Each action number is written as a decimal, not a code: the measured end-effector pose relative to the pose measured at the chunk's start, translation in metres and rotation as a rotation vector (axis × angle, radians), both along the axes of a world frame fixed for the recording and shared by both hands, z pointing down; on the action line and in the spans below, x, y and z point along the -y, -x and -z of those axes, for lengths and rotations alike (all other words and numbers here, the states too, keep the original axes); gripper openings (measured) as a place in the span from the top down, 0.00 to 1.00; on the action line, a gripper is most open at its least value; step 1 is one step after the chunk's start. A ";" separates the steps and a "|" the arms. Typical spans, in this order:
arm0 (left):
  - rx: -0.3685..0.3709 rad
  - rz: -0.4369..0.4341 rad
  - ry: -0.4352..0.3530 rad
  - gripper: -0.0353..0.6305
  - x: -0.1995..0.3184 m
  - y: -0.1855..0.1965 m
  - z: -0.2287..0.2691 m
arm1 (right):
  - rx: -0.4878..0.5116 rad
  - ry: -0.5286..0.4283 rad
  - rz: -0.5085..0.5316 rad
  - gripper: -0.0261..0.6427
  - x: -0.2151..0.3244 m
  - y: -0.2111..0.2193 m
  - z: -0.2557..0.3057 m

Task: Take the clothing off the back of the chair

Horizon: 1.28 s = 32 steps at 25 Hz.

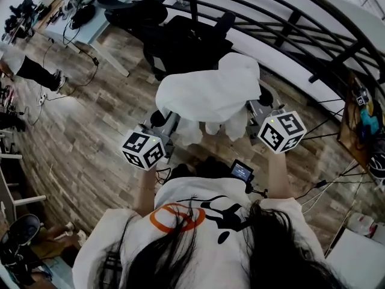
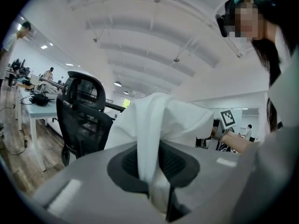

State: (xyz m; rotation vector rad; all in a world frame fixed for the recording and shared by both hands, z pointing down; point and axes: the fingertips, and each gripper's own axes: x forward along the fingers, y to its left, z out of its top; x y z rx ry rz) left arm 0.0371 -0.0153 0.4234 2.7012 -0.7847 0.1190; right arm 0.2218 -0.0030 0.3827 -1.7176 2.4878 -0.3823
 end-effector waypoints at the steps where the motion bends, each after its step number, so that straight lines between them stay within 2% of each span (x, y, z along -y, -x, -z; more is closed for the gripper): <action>1: -0.001 -0.010 0.004 0.88 -0.003 -0.002 -0.001 | -0.011 0.013 -0.014 0.85 -0.004 0.003 -0.007; 4: 0.003 -0.042 0.010 0.88 -0.014 -0.003 -0.003 | -0.015 0.047 -0.056 0.85 -0.014 0.014 -0.023; 10: 0.034 -0.111 0.010 0.88 -0.028 0.009 -0.010 | 0.039 0.088 -0.119 0.85 -0.027 0.051 -0.044; 15: 0.021 -0.160 0.020 0.88 -0.032 0.035 -0.011 | 0.080 0.109 -0.162 0.85 -0.032 0.085 -0.050; 20: 0.015 -0.207 0.014 0.88 -0.036 0.044 -0.007 | 0.091 0.115 -0.175 0.85 -0.035 0.107 -0.049; 32: -0.009 -0.248 0.009 0.88 -0.030 0.049 -0.006 | 0.068 0.125 -0.189 0.85 -0.032 0.123 -0.047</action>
